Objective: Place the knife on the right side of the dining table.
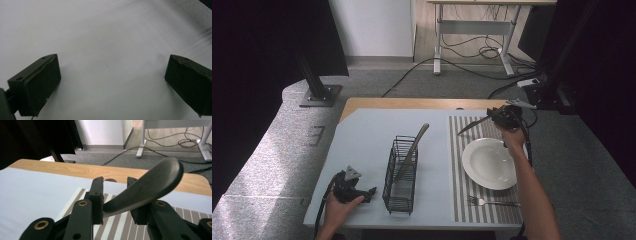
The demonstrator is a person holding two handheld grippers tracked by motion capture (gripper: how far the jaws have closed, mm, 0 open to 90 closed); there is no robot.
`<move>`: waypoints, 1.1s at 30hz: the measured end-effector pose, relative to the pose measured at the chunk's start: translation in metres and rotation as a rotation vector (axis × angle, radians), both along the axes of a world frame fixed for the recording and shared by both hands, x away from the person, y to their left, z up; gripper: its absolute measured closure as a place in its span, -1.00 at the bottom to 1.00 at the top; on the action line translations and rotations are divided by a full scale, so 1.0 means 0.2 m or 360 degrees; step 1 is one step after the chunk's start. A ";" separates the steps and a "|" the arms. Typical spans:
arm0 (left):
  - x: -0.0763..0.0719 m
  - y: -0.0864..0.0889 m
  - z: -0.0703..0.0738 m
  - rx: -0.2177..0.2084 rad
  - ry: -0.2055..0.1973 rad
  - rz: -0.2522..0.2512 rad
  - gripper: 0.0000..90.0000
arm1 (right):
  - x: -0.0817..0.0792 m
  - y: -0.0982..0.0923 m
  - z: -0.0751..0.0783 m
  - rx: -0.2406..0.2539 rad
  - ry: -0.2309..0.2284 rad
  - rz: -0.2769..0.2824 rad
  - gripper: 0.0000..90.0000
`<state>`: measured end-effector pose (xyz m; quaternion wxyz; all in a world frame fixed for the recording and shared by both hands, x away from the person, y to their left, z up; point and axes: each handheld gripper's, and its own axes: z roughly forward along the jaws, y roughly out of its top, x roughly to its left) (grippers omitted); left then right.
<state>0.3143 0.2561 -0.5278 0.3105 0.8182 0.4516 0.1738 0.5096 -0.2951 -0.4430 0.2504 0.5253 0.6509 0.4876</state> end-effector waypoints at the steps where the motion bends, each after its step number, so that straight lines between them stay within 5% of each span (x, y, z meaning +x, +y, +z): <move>1: 0.00 0.00 0.00 -0.0001 0.0000 0.0001 -1.00 | 0.00 -0.01 0.00 0.0009 0.0012 -0.0002 0.49; 33: 0.00 0.00 0.00 0.0000 0.0000 -0.0001 -1.00 | 0.02 -0.11 -0.08 0.0066 0.0048 0.0026 0.42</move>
